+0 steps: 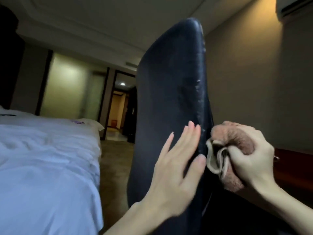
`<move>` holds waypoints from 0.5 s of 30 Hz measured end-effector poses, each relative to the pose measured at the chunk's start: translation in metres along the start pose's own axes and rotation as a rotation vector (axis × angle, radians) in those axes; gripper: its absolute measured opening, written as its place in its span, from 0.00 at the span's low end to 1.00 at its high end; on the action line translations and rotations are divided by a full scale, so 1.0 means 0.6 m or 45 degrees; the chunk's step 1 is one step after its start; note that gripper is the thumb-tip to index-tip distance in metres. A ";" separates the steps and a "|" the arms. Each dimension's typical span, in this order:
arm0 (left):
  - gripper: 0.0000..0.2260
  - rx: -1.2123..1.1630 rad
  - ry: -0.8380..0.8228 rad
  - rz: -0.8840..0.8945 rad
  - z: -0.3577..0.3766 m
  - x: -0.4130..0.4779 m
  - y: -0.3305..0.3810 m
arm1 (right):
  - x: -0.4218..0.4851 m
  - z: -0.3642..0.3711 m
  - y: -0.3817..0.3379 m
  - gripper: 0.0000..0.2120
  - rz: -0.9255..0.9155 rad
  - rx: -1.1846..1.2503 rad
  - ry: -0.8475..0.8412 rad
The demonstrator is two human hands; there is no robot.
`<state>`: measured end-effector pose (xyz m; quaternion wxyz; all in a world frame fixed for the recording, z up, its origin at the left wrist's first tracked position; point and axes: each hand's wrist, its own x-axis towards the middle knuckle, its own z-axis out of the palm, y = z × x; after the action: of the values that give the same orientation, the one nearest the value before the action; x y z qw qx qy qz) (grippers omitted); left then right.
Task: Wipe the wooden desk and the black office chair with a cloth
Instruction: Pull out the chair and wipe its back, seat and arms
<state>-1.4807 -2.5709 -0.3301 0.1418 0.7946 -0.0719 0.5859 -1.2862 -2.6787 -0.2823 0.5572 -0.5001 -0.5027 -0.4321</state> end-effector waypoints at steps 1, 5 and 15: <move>0.26 0.111 0.010 0.098 0.020 0.001 0.006 | 0.012 -0.020 0.003 0.19 0.085 0.063 0.084; 0.27 0.445 0.004 0.372 0.097 0.018 0.039 | 0.069 -0.114 -0.009 0.15 0.084 0.083 0.403; 0.23 0.263 0.163 0.443 0.099 0.011 -0.011 | 0.179 -0.253 -0.139 0.26 -0.505 -0.834 0.042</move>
<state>-1.4227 -2.5830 -0.3411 -0.0394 0.7417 -0.1385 0.6551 -1.3359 -2.8378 -0.1646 0.2814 -0.5378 -0.4159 -0.6772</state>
